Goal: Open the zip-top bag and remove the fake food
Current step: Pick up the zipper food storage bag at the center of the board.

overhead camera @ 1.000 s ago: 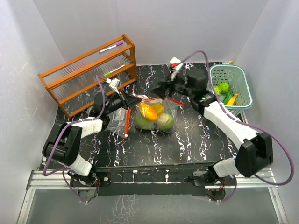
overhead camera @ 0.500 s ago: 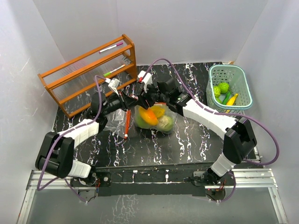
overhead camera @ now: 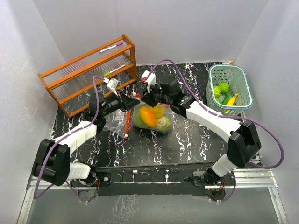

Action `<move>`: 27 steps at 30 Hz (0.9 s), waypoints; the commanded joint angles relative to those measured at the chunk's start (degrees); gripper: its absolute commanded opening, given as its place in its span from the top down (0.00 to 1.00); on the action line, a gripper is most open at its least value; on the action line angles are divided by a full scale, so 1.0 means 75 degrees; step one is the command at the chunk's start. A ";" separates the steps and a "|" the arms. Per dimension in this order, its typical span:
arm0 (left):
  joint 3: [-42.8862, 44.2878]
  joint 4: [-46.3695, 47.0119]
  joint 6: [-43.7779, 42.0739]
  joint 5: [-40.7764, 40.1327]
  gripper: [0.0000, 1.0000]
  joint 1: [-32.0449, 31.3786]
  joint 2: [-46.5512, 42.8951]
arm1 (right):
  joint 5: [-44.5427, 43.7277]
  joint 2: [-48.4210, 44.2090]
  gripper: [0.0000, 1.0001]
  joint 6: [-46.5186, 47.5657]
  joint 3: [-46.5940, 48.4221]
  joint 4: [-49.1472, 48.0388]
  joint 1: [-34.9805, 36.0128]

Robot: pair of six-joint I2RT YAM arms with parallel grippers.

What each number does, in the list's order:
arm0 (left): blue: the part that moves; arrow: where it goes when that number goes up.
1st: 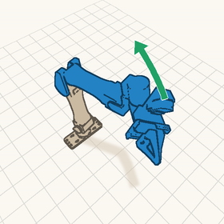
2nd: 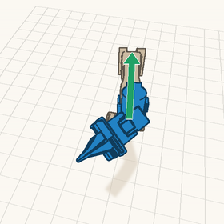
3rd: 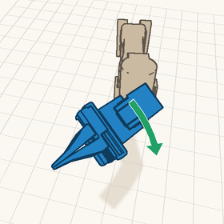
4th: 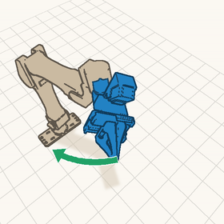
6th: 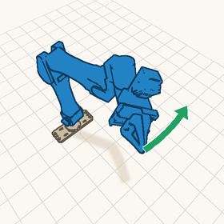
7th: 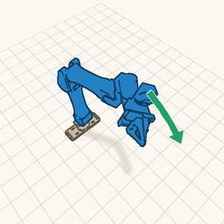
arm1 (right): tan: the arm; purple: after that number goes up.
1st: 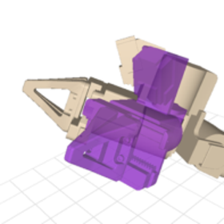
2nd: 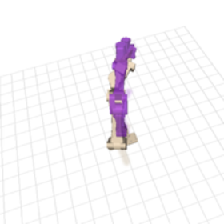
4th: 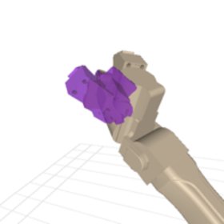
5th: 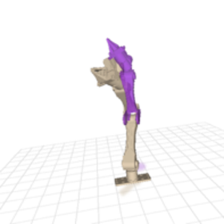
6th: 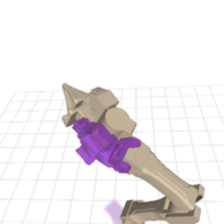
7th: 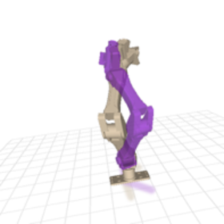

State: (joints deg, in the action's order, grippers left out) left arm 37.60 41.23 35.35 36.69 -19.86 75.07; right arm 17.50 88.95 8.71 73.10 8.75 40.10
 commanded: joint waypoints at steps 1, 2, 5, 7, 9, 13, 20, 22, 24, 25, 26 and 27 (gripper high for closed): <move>0.0050 0.0185 -0.0103 -0.0010 0.77 -0.0014 -0.0574 | 0.0216 -0.0678 0.93 -0.0259 -0.0388 -0.0795 -0.0273; 0.0012 0.0217 -0.0115 -0.0045 0.70 -0.0013 -0.0610 | 0.0586 -0.0797 0.93 -0.0378 -0.0506 -0.0968 -0.0375; -0.0014 0.0403 -0.0175 0.0046 0.48 -0.0024 -0.0653 | 0.1510 -0.1010 0.93 -0.0809 -0.0732 -0.1328 -0.0847; -0.0087 0.0675 -0.0161 0.0058 0.36 -0.0015 -0.0647 | 0.2052 -0.1115 0.93 -0.1089 -0.0843 -0.1513 -0.1171; -0.0211 0.1007 -0.0124 -0.0096 0.35 -0.0021 -0.0573 | 0.2477 -0.1226 0.93 -0.1216 -0.0939 -0.1671 -0.1407; -0.0300 0.1728 -0.0087 -0.0179 0.27 0.0038 -0.0169 | 0.2949 -0.1342 0.93 -0.1284 -0.1013 -0.1735 -0.1704; -0.0186 0.3559 0.0219 0.0930 0.09 0.0410 0.0801 | 0.3474 -0.1424 0.93 -0.1433 -0.1134 -0.1905 -0.1983; 0.0056 0.4231 0.0401 0.1497 0.10 0.0402 0.1252 | 0.3639 -0.1439 0.93 -0.1458 -0.1162 -0.1964 -0.2004; 0.0142 0.5361 0.0766 0.2038 0.10 0.0398 0.1695 | 0.3833 -0.1467 0.93 -0.1533 -0.1213 -0.2045 -0.2035; 0.0213 0.5923 0.1004 0.2322 0.12 0.0409 0.1994 | 0.3973 -0.1490 0.92 -0.1578 -0.1253 -0.2088 -0.2055; 0.0341 0.6393 0.1301 0.2625 0.15 0.0405 0.2252 | 0.4053 -0.1514 0.93 -0.1624 -0.1295 -0.2122 -0.2059; 0.0487 0.6913 0.1613 0.2912 0.20 0.0388 0.2507 | 0.4150 -0.1547 0.93 -0.1654 -0.1325 -0.2162 -0.2064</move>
State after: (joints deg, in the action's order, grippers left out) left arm 36.88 72.42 40.49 46.83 -16.88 89.12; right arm 43.72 80.73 -1.98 63.68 -0.75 25.08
